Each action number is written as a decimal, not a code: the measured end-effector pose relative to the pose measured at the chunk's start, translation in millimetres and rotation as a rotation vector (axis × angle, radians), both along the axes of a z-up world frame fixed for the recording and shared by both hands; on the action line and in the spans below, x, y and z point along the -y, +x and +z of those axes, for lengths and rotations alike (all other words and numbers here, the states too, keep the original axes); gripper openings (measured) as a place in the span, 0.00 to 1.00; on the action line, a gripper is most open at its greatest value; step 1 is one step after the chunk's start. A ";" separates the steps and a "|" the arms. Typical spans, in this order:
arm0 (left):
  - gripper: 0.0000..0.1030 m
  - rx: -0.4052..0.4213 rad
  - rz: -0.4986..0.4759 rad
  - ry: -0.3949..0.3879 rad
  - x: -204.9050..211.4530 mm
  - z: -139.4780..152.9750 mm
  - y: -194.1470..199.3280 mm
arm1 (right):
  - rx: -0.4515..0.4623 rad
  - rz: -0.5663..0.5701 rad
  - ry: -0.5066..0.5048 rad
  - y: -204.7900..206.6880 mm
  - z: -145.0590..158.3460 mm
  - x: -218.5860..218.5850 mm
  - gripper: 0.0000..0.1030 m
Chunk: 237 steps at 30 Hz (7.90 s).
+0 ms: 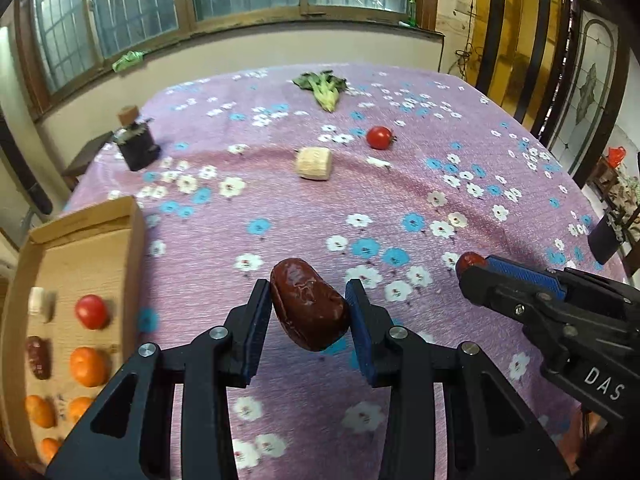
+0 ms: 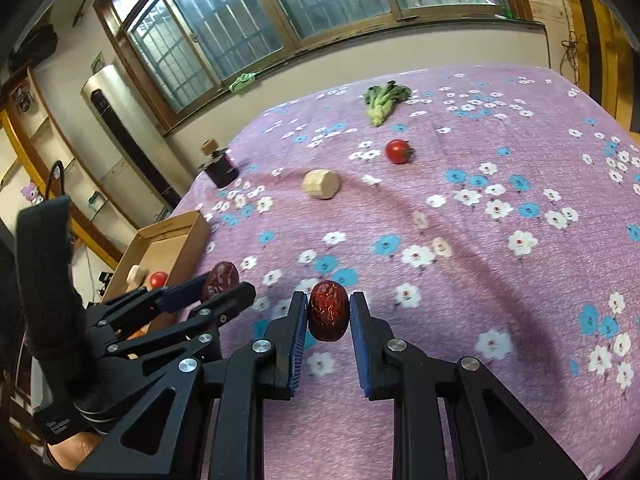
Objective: Organize fruits
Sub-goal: 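Carry both held red dates over the cardboard tray, then open the left tool to drop its date while the right tool releases its date, then withdraw both tools from the tray toward the last items, then grasp a pale round biscuit with the left tool while the right tool grasps a cherry tomato, then carry the pale biscuit and the cherry tomato over the cardboard tray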
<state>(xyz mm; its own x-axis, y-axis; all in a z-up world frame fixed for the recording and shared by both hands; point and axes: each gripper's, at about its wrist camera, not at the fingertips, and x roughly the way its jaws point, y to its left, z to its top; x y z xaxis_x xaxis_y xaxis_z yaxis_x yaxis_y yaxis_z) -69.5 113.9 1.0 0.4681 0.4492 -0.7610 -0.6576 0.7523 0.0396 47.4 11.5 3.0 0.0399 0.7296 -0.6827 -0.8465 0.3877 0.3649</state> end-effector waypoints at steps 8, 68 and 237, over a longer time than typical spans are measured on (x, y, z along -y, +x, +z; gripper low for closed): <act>0.35 0.016 0.040 0.023 -5.8 9.3 -26.5 | 0.009 0.040 -0.001 -21.8 2.9 -7.2 0.21; 0.35 0.108 0.344 -0.046 -135.6 24.9 -184.8 | 0.040 0.350 -0.044 -144.1 8.4 -147.3 0.21; 0.27 0.144 0.249 -0.072 -36.3 12.9 -197.7 | 0.022 0.277 -0.021 -147.7 4.5 -65.3 0.31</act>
<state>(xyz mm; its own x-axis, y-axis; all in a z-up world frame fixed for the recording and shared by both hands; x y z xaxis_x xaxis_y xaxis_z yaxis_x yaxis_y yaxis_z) -267.2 150.2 13.9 0.4558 0.5111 -0.7287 -0.8171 0.5650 -0.1148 -100.4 76.8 7.5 -0.1446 0.7006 -0.6987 -0.9288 0.1473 0.3400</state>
